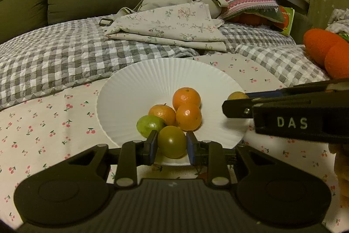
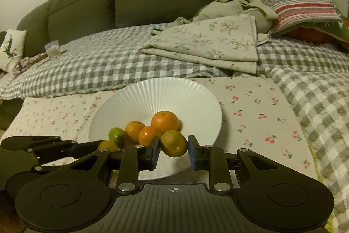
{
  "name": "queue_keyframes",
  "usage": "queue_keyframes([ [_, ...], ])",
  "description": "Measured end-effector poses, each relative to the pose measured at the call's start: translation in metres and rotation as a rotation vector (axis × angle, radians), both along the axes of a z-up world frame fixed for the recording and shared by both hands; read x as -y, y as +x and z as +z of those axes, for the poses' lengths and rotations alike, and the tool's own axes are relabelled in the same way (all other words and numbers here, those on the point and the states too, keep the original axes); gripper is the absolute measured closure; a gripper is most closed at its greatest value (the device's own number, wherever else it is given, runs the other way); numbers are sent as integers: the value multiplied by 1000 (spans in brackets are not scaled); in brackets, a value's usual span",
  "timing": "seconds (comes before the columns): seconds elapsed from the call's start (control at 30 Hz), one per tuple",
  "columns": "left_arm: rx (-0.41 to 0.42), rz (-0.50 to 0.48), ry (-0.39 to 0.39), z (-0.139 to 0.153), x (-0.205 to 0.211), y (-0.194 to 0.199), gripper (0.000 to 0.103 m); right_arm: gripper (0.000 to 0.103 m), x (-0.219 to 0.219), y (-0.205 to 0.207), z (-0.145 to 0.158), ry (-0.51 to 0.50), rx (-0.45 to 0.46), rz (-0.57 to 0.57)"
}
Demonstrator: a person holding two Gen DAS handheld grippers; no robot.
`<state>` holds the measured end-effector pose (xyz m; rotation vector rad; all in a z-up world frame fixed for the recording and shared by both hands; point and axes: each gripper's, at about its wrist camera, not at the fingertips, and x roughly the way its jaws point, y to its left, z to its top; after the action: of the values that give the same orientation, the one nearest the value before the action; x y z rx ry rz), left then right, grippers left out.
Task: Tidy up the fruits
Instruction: 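Carry both yellow fruits into the white bowl and open both tools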
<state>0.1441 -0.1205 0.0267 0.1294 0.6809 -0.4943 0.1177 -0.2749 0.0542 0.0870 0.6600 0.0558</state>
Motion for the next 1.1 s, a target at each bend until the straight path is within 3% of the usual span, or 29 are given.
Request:
queue_keyframes([
  [0.6,11,5,7,-10,11,20,72,73,12,22,-16,81,-21,-19],
  [0.63,12,8,8,-9,11,20,70,71,14,22,-15,94,-21,-27],
  [0.7,14,13,-3,-6,9,17,63,56,17,20,-12,114,-10,-47],
  [0.87,35,29,-21,8,1,10,43,56,24,14,1,140,20,-70],
  [1.1,28,121,-67,26,-33,7,37,48,43,1,10,206,21,-136],
])
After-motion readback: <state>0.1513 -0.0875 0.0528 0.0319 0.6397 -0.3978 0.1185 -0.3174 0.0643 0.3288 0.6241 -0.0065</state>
